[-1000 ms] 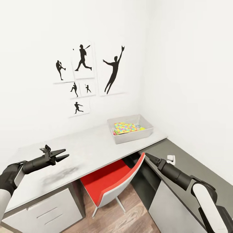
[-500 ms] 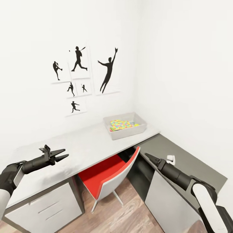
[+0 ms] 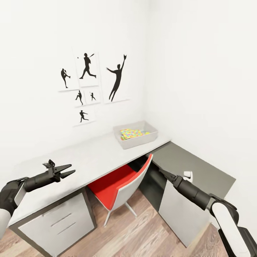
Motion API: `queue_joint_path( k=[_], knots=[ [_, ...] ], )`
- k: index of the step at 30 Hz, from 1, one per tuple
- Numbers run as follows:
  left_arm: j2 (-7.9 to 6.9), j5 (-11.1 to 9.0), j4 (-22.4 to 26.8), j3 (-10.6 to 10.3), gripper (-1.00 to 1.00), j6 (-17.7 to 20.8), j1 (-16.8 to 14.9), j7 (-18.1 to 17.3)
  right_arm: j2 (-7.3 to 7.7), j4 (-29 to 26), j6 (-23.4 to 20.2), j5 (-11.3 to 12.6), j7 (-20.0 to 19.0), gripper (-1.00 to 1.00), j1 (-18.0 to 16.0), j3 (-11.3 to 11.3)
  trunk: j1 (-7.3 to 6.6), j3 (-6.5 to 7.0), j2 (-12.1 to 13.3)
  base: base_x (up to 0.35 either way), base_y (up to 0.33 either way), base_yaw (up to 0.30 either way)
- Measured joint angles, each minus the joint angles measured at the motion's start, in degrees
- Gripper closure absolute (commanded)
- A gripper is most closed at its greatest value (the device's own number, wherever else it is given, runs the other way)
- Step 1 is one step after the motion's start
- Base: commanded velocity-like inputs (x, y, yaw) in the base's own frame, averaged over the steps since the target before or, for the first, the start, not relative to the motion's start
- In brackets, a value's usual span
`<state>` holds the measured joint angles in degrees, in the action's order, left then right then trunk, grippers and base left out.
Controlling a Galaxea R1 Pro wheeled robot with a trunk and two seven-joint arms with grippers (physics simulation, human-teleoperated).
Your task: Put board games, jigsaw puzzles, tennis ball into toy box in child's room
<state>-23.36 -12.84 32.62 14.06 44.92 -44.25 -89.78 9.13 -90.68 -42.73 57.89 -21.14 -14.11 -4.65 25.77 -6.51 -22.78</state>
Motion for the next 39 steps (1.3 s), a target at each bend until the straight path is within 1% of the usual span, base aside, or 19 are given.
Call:
queue_joint_path(
  k=[6,10,20,39],
  knots=[
    [-0.07,0.0,0.0,0.0,-1.00,0.0,0.0,0.0,-0.02,0.0,0.0,0.0,0.0,-1.00,0.0,0.0,-0.01,0.11,0.0,-0.180,0.210,-0.188],
    [-0.08,0.0,0.0,0.0,-1.00,0.0,0.0,0.0,-0.02,0.0,0.0,0.0,0.0,-1.00,0.0,0.0,-0.02,0.23,0.0,-0.102,0.081,-0.258],
    [-0.09,0.0,0.0,0.0,-1.00,0.0,0.1,0.0,-0.04,0.5,1.0,0.0,0.0,-1.00,0.0,0.1,-0.02,0.53,0.0,-0.014,0.010,-0.269],
    [-0.23,0.0,0.0,0.0,-1.00,0.0,0.1,0.0,-0.07,1.1,1.1,0.0,0.0,-1.00,0.0,0.1,-0.02,1.11,0.0,0.000,0.000,-0.270]
  ],
)
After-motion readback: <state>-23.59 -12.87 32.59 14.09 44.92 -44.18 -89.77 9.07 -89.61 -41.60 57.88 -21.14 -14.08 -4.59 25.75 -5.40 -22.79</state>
